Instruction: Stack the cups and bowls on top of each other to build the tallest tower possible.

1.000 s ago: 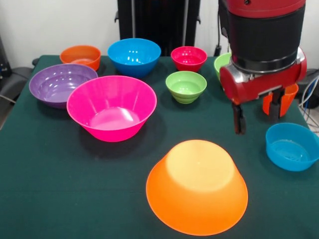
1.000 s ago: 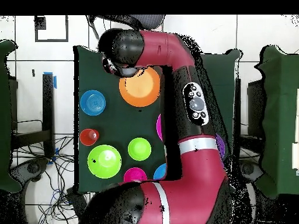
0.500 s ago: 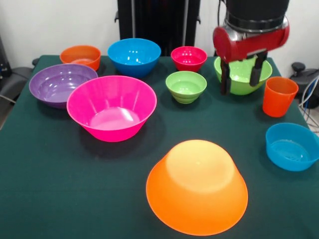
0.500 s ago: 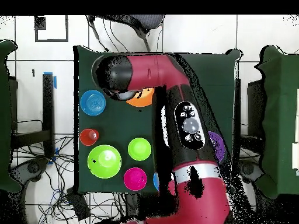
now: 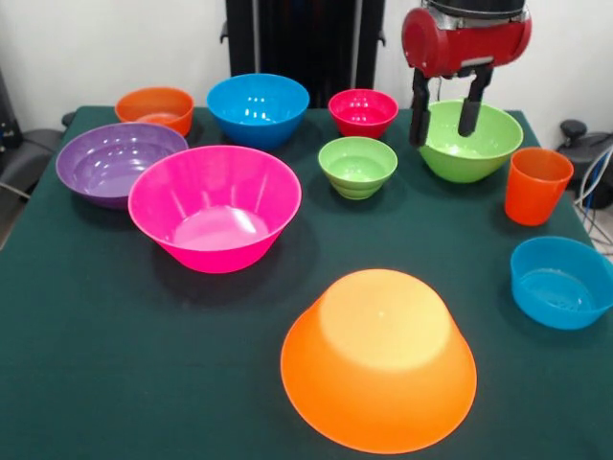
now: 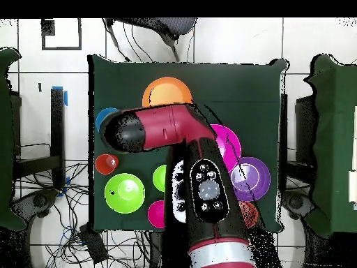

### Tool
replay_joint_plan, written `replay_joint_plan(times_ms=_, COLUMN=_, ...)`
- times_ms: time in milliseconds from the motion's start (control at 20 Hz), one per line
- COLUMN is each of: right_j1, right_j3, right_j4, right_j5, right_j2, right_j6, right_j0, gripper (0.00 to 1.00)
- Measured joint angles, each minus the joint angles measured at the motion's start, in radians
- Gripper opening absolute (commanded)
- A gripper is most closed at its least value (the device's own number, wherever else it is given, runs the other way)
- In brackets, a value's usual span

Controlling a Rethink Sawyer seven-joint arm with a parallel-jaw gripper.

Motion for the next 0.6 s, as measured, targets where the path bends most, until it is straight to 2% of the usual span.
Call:
replay_joint_plan(times_ms=100, right_j1=-0.005, right_j3=0.032, right_j4=0.000, right_j5=-0.062, right_j2=-0.021, right_j6=0.024, right_j0=0.020, gripper=1.00)
replay_joint_plan(times_ms=150, right_j1=-0.005, right_j3=0.061, right_j4=-0.001, right_j5=-0.132, right_j2=-0.050, right_j6=0.061, right_j0=0.053, gripper=1.00)
replay_joint_plan(times_ms=350, right_j1=-0.002, right_j3=0.102, right_j4=-0.001, right_j5=-0.256, right_j2=-0.103, right_j6=0.158, right_j0=0.132, gripper=1.00)
replay_joint_plan(times_ms=600, right_j1=0.009, right_j3=0.129, right_j4=0.000, right_j5=-0.360, right_j2=-0.144, right_j6=0.301, right_j0=0.228, gripper=1.00)
